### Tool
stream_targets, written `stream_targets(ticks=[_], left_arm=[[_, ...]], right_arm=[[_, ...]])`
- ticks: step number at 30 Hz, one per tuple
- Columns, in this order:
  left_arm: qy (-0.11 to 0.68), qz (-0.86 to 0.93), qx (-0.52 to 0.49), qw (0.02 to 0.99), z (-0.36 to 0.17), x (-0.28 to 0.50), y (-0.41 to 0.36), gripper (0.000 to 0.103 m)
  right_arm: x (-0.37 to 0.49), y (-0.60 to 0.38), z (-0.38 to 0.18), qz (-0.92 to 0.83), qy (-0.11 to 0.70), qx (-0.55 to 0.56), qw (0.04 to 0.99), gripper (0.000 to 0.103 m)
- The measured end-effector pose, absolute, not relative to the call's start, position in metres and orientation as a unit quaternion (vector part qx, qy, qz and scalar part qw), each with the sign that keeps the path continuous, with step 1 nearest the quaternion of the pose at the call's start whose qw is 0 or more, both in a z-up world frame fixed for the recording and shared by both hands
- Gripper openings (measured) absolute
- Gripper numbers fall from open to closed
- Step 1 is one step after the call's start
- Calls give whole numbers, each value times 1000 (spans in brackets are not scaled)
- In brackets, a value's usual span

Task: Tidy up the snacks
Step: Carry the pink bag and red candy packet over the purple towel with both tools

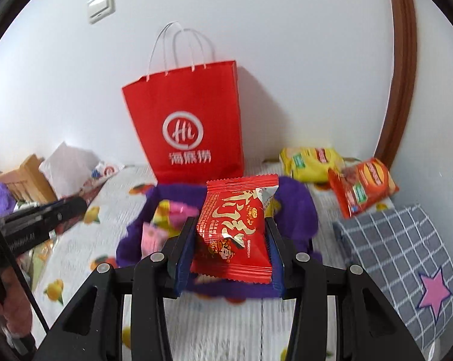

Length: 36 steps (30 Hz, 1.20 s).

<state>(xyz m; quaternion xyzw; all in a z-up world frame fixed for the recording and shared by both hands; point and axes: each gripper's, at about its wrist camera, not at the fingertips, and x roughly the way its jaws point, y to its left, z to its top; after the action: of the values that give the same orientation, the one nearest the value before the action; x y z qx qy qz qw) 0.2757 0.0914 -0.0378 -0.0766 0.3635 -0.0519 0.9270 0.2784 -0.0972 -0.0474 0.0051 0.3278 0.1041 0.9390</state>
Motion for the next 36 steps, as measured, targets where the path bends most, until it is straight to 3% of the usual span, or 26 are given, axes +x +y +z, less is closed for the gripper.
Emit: stream_targets(ticks=[11, 24, 36], left_arm=[[365, -25, -99, 925, -29, 333, 92, 19], [433, -1, -121, 893, -91, 383, 107, 19], [451, -2, -148, 880, -106, 389, 120, 19]], right_arm=[[358, -89, -32, 126, 370, 45, 919, 44], [421, -97, -100, 167, 466, 53, 868, 44], [440, -95, -145, 171, 536, 39, 826, 44]])
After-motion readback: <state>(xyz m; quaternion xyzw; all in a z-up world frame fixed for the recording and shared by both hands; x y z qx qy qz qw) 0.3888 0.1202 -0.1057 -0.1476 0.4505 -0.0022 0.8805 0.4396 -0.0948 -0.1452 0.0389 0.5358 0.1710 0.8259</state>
